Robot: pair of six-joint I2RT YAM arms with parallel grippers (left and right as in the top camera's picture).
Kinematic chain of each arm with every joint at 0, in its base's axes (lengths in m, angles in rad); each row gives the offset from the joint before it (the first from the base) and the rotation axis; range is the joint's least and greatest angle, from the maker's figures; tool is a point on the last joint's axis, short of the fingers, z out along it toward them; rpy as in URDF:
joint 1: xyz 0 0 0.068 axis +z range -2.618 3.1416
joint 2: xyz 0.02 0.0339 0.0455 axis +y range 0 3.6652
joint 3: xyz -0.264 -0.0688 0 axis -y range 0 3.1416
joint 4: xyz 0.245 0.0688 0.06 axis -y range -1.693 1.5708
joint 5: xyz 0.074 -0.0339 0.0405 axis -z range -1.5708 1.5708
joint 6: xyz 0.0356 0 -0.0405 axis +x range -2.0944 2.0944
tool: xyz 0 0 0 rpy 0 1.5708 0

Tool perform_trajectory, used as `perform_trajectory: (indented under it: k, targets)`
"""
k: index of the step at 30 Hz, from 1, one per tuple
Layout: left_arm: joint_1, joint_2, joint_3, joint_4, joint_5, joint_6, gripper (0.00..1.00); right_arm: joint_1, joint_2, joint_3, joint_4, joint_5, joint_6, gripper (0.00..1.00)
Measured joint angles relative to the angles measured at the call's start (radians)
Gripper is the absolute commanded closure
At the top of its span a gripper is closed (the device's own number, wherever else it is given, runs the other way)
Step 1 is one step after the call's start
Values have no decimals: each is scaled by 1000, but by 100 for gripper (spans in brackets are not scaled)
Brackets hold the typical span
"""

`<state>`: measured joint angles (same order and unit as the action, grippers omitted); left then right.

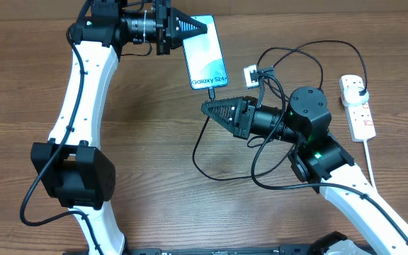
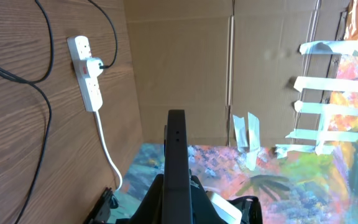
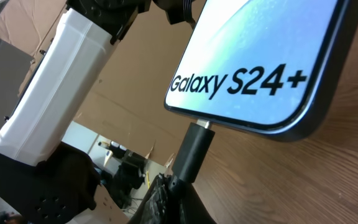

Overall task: Plug charger to phone and switch on socket
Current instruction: 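Push the plug up into the phone's port with right gripper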

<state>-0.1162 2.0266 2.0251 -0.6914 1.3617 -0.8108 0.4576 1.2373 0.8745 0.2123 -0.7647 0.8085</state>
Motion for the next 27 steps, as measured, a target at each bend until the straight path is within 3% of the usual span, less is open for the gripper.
perform_trajectory:
  k: [13, 20, 27]
  targets:
    - [0, 0, 0, 0, 8, 10, 96, -6, 0, 0, -3, -16, 0, 96]
    - [0, 0, 0, -5, 23, 33, 96, -23, 0, 0, -34, 5, 1, 78]
    - [3, 0, 0, -7, 31, 37, 96, -25, 0, 0, -45, 11, 0, 69]
